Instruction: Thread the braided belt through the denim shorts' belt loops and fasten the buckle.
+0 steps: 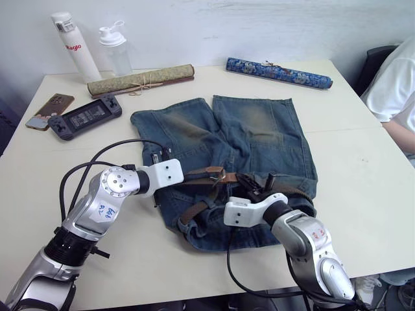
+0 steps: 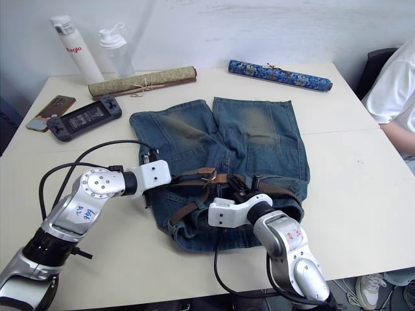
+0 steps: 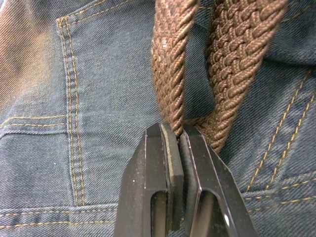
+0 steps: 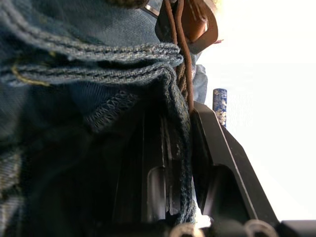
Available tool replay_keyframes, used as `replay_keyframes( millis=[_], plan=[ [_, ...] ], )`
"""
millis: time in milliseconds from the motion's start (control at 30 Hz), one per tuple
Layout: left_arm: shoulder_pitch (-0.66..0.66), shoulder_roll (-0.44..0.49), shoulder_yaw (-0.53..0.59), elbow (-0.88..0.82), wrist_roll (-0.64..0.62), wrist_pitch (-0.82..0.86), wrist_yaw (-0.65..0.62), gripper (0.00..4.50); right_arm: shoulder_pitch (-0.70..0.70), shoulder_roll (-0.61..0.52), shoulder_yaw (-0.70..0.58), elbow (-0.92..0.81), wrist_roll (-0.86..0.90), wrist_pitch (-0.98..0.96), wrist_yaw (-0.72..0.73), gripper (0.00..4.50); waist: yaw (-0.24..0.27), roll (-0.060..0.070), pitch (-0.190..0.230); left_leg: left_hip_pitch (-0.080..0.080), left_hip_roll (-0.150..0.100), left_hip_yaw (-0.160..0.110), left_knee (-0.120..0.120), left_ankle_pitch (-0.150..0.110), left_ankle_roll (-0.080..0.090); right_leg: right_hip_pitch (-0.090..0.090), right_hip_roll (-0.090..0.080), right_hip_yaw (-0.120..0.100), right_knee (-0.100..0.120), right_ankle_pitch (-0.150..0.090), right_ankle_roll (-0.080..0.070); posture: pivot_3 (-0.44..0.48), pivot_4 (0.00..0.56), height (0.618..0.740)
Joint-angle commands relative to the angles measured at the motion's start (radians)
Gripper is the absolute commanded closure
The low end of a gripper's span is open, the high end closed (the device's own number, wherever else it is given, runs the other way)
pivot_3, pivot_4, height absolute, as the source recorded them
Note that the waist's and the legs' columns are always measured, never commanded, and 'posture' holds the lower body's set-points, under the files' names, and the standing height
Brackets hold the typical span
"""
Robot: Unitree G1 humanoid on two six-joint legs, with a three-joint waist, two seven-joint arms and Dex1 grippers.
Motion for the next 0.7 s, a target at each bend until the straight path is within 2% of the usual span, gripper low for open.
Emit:
replay_keyframes(
  millis=[33, 400, 700],
  plan=[
    [0.014, 0.004, 0.029, -0.011, 0.011, 0.025, 0.012, 4.5, -0.032, 0.001, -0.031, -0.028, 0.002, -0.026, -0.038, 4.48, 0.001, 0.0, 0.0, 0.0, 0.0, 0.0, 0.0, 0.0, 0.0, 0.0, 0.0, 0.0, 0.0, 0.0, 0.0, 0.0, 0.15, 0.737],
    [0.063, 0.067, 0.053, -0.071, 0.019, 0.006, -0.009, 4.5, -0.057, 0.022, -0.036, 0.033, 0.02, -0.029, -0.055, 4.48, -0.002, 0.0, 0.0, -0.001, 0.0, 0.004, 0.0, 0.0, 0.0, -0.005, 0.0, 0.005, 0.003, 0.0, 0.0, 0.0, 0.15, 0.737],
    [0.048, 0.079, 0.046, -0.077, 0.034, -0.011, -0.018, 4.5, -0.07, 0.019, -0.031, 0.038, 0.024, -0.042, -0.063, 4.48, -0.002, 0.0, 0.0, -0.001, 0.0, 0.009, 0.0, 0.0, 0.0, -0.009, 0.001, 0.011, 0.006, 0.0, 0.0, 0.0, 0.15, 0.737]
  ],
)
